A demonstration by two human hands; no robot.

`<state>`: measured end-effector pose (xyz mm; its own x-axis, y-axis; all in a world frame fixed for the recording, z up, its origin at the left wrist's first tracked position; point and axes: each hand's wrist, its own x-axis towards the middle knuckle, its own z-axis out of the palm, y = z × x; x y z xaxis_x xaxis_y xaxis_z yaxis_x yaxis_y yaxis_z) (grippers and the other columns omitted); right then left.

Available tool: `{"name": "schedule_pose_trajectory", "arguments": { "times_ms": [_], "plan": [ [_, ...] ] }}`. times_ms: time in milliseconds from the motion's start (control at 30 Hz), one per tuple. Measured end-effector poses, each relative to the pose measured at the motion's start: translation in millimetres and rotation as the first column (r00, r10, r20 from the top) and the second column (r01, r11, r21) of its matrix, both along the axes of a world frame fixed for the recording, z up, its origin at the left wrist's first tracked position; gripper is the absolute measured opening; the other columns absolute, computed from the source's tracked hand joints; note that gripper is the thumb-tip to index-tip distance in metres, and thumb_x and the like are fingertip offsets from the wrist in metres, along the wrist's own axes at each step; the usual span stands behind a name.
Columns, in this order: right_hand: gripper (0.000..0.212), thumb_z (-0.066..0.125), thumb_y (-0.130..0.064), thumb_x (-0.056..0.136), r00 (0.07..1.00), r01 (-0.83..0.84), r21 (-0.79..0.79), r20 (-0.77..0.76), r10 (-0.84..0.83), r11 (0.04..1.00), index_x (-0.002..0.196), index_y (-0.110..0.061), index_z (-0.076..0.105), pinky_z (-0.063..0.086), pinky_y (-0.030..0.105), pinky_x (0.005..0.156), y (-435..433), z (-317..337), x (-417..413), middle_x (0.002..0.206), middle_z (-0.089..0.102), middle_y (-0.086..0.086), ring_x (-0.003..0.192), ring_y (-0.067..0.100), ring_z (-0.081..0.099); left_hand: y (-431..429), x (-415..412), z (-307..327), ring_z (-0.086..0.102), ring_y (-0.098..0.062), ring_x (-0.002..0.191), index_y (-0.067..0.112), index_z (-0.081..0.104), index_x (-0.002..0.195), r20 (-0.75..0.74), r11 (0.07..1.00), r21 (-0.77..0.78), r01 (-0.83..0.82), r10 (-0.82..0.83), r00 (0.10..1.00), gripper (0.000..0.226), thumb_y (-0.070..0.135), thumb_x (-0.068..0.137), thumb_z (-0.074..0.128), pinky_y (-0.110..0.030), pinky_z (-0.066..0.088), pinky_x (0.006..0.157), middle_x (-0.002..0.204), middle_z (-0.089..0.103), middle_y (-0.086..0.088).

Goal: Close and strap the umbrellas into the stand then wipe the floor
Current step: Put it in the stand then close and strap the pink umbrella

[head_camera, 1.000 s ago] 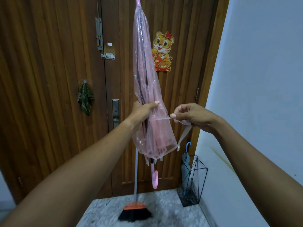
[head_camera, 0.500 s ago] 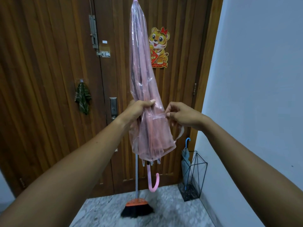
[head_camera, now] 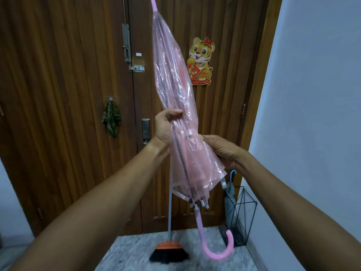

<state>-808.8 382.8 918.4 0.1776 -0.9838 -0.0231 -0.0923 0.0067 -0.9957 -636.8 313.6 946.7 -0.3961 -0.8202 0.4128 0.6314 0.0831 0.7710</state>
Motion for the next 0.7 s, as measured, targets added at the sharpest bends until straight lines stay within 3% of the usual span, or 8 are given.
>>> {"name": "schedule_pose_trajectory", "arguments": {
  "times_ms": [67,133,200,333,433,567,633,700],
  "plan": [
    [0.054,0.083,-0.052,0.067,0.998,-0.053,0.013,0.014,0.053,0.998,0.108,-0.017,0.077,0.053,0.044,0.092,-3.1,0.5,4.7,0.103,0.073,0.007,0.091,0.020,0.070,4.5,2.3,1.8,0.062,-0.045,0.101,-0.006,0.062,0.101,0.021,0.995,0.002,0.098,-0.098,0.995,0.035,0.013,0.073,0.056,-0.059,0.040,0.108,0.096,0.066,-0.031],
    [0.057,0.085,-0.046,0.071,0.996,-0.072,0.026,0.059,0.071,0.997,0.117,-0.014,0.072,0.050,0.042,0.091,-4.5,2.5,8.8,0.105,0.069,0.008,0.091,0.023,0.065,-1.7,5.1,-2.0,0.062,-0.044,0.105,-0.002,0.069,0.095,0.056,0.995,-0.045,0.087,-0.085,0.995,0.026,0.009,0.084,0.048,-0.056,0.045,0.104,0.094,0.071,-0.026],
    [0.058,0.082,-0.036,0.078,0.989,-0.105,0.025,0.102,0.102,0.994,0.126,-0.009,0.065,0.049,0.037,0.084,-4.1,4.9,13.0,0.101,0.066,0.007,0.086,0.021,0.059,-3.7,8.8,-2.3,0.062,-0.041,0.105,0.004,0.077,0.086,0.101,0.988,-0.132,0.080,-0.066,0.993,0.035,0.003,0.090,0.042,-0.050,0.053,0.097,0.094,0.075,-0.018],
    [0.018,0.060,-0.013,0.092,0.988,-0.125,-0.067,0.077,0.130,0.990,0.110,-0.011,0.064,0.052,0.019,0.058,0.9,12.2,25.0,0.075,0.069,-0.005,0.059,0.004,0.062,-1.5,13.6,2.8,0.057,-0.039,0.104,-0.001,0.074,0.095,0.229,0.981,-0.158,0.108,-0.070,0.971,0.039,0.023,0.079,0.047,-0.045,0.049,0.094,0.101,0.071,-0.022],
    [0.027,0.069,-0.011,0.084,0.995,-0.091,-0.145,0.012,0.094,0.985,0.111,-0.010,0.067,0.058,0.029,0.073,0.0,19.7,29.2,0.095,0.073,0.004,0.083,0.016,0.072,-3.5,22.2,2.6,0.061,-0.029,0.093,-0.002,0.065,0.103,0.322,0.980,-0.191,0.048,0.016,0.947,0.045,0.033,0.077,0.054,-0.041,0.048,0.090,0.099,0.066,-0.017],
    [0.046,0.080,-0.011,0.072,0.989,0.051,-0.216,-0.123,-0.079,0.975,0.114,0.002,0.067,0.061,0.036,0.079,-2.8,28.2,21.8,0.104,0.073,0.014,0.089,0.022,0.073,-3.6,29.8,-1.7,0.067,0.003,0.066,0.011,0.060,0.080,0.416,0.961,-0.265,-0.078,0.187,0.890,0.024,0.018,0.098,0.046,-0.014,0.049,0.070,0.083,0.062,0.002],
    [0.040,0.081,-0.008,0.076,0.946,0.099,-0.275,-0.271,-0.176,0.956,0.113,0.002,0.069,0.061,0.033,0.081,-4.1,32.7,19.0,0.108,0.073,0.014,0.090,0.020,0.073,-4.7,31.2,-9.1,0.064,0.007,0.075,0.013,0.059,0.079,0.457,0.959,-0.271,-0.076,0.198,0.867,0.029,0.015,0.101,0.040,-0.012,0.047,0.068,0.089,0.060,0.004],
    [0.035,0.081,-0.007,0.079,0.885,0.109,-0.311,-0.402,-0.235,0.944,0.109,0.006,0.068,0.060,0.029,0.076,-8.1,35.0,17.7,0.104,0.074,0.013,0.086,0.017,0.074,-5.3,33.1,-14.0,0.061,-0.003,0.086,0.012,0.059,0.081,0.513,0.967,-0.247,-0.057,0.181,0.839,0.029,0.021,0.101,0.040,-0.021,0.044,0.071,0.093,0.059,0.004]
  ]
}}
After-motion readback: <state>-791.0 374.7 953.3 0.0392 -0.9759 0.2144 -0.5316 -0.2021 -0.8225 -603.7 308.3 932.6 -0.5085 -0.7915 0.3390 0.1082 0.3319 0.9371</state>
